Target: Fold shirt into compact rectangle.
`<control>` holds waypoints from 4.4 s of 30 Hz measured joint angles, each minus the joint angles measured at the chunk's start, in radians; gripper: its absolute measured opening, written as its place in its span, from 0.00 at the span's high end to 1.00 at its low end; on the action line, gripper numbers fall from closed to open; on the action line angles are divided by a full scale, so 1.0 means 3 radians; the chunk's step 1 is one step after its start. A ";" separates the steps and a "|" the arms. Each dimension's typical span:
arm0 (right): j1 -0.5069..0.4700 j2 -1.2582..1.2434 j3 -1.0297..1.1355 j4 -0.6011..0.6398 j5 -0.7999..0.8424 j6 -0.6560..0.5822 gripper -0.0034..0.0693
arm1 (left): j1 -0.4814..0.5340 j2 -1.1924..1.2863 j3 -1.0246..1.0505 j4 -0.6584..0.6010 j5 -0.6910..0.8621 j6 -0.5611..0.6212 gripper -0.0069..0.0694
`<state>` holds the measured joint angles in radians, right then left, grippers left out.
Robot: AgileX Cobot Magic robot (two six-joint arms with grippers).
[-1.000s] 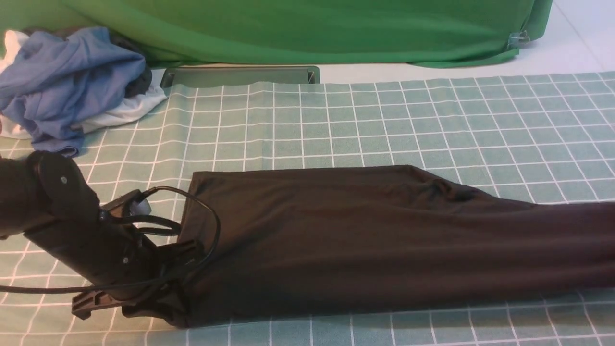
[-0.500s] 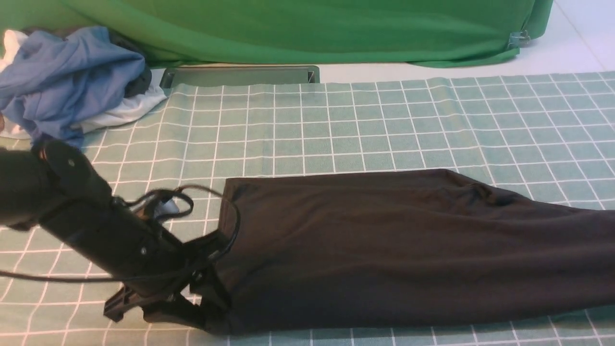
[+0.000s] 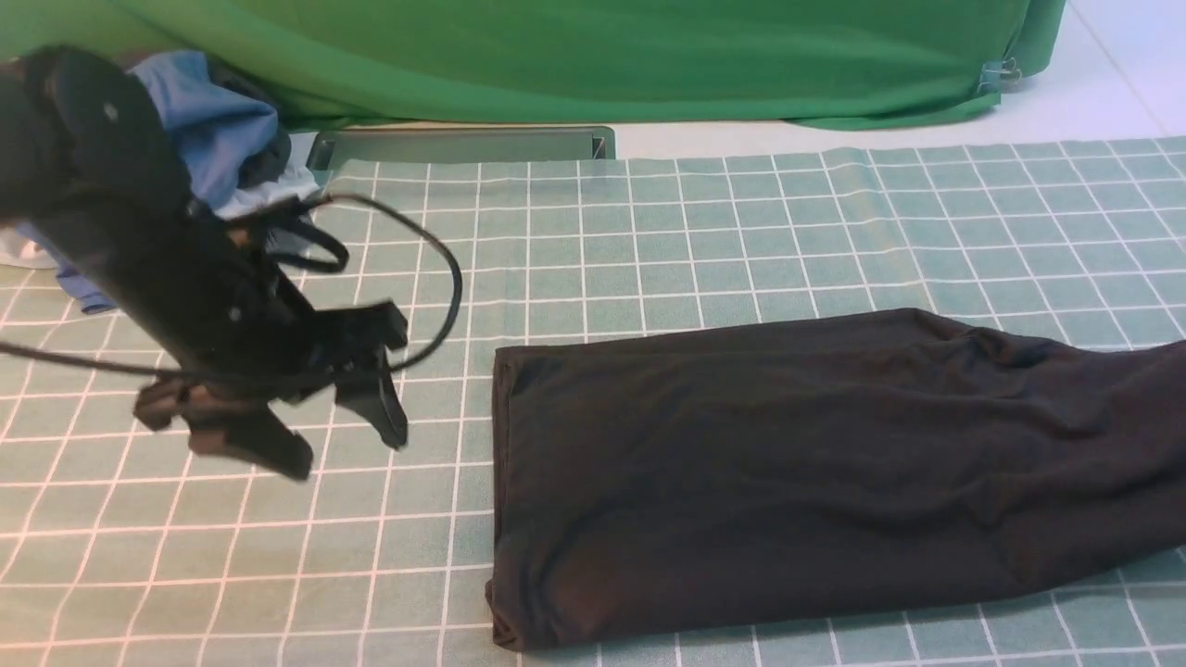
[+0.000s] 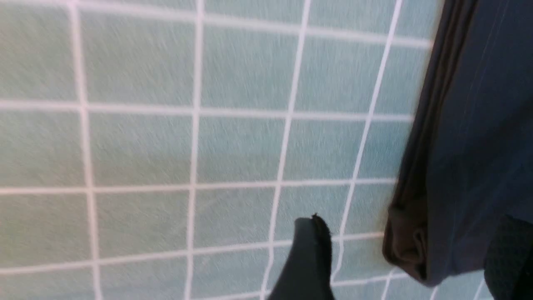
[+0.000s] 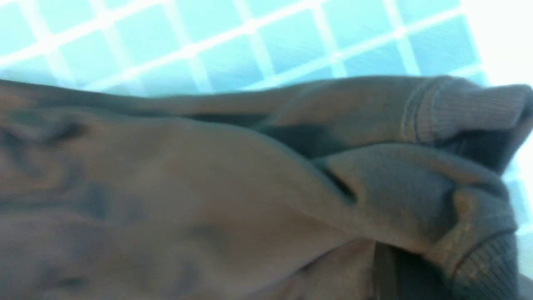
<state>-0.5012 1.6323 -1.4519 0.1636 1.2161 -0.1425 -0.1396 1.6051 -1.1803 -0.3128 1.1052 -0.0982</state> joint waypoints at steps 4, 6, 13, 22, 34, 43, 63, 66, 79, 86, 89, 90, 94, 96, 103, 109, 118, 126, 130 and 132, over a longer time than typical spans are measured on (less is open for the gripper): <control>0.0531 -0.0198 -0.0007 0.0284 0.0010 0.0240 0.84 | 0.0055 0.0000 -0.0155 -0.0025 0.0027 0.0006 0.46; 0.0831 -0.0267 -0.0024 0.0363 0.0010 0.0381 0.84 | 0.0115 0.0000 -0.0161 -0.0047 0.0024 0.0043 0.56; 0.2381 -0.0273 -0.0027 0.0469 -0.0181 0.0822 0.84 | 0.0323 0.0000 -0.0171 -0.0025 -0.0040 0.0052 0.87; 0.3781 0.0083 -0.0027 0.0490 -0.0954 0.1168 0.84 | 0.0331 0.0000 -0.0171 -0.0115 -0.0273 0.0055 0.89; 0.4148 0.0528 -0.0120 0.0495 -0.1161 0.1315 0.23 | 0.0331 0.0003 -0.0171 -0.0146 -0.0286 0.0044 0.81; 0.3715 0.0176 -0.0587 0.0455 -0.0087 0.0731 0.82 | 0.0331 0.0003 -0.0171 -0.0161 -0.0318 0.0042 0.74; 0.3440 -0.2907 0.0256 -0.0674 -0.0071 0.0253 0.91 | 0.0331 0.0003 -0.0171 -0.0160 -0.0347 0.0094 0.71; 0.3440 -0.3464 0.0692 -0.0710 -0.0297 0.0235 0.91 | 0.0331 0.0003 -0.0171 -0.0160 -0.0376 0.0103 0.70; 0.3440 -0.4551 0.3285 -0.0731 -0.3096 0.0298 0.91 | 0.0331 0.0003 -0.0171 -0.0197 -0.0410 0.0103 0.70; 0.3440 -0.4538 0.3818 -0.0731 -0.3937 0.0315 0.90 | 0.0331 0.0003 -0.0171 -0.0197 -0.0403 0.0100 0.70; 0.3440 -0.4538 0.3831 -0.0733 -0.3941 0.0317 0.89 | 0.0331 0.0003 -0.0171 -0.0197 -0.0285 0.0102 0.70; 0.3440 -0.4538 0.3831 -0.0733 -0.3950 0.0324 0.88 | 0.0331 0.0003 -0.0171 -0.0197 -0.0213 0.0114 0.70; 0.3440 -0.4538 0.3831 -0.0733 -0.3963 0.0325 0.87 | 0.0331 0.0003 -0.0171 -0.0197 -0.0108 0.0143 0.71; 0.3440 -0.4538 0.3831 -0.0733 -0.3963 0.0325 0.87 | 0.0331 0.0003 -0.0171 -0.0197 -0.0102 0.0146 0.74; 0.3440 -0.4538 0.3831 -0.0733 -0.3963 0.0328 0.85 | 0.0331 0.0003 -0.0171 -0.0197 -0.0182 0.0153 0.88; 0.3440 -0.4622 0.3831 -0.0733 -0.3882 0.0328 0.83 | 0.0331 0.0003 -0.0171 -0.0194 -0.0171 0.0153 0.89; 0.2785 -0.5024 0.4249 -0.0733 -0.3529 0.0328 0.81 | 0.0331 0.0003 -0.0171 -0.0190 -0.0325 0.0153 0.89; 0.2023 -0.5420 0.4852 -0.0733 -0.3402 0.0328 0.79 | 0.0331 0.0003 -0.0171 -0.0171 -0.0451 0.0209 0.89; 0.1865 -0.5441 0.4864 -0.0733 -0.3308 0.0328 0.77 | 0.0331 0.0003 -0.0171 -0.0169 -0.0522 0.0256 0.89; 0.1847 -0.5441 0.4864 -0.0734 -0.3272 0.0328 0.76 | 0.0331 0.0003 -0.0171 -0.0150 -0.0534 0.0266 0.89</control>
<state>0.0530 0.0000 0.0072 -0.0568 0.2346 -0.0441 -0.0402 1.6061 -1.2315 -0.3577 0.9450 -0.0183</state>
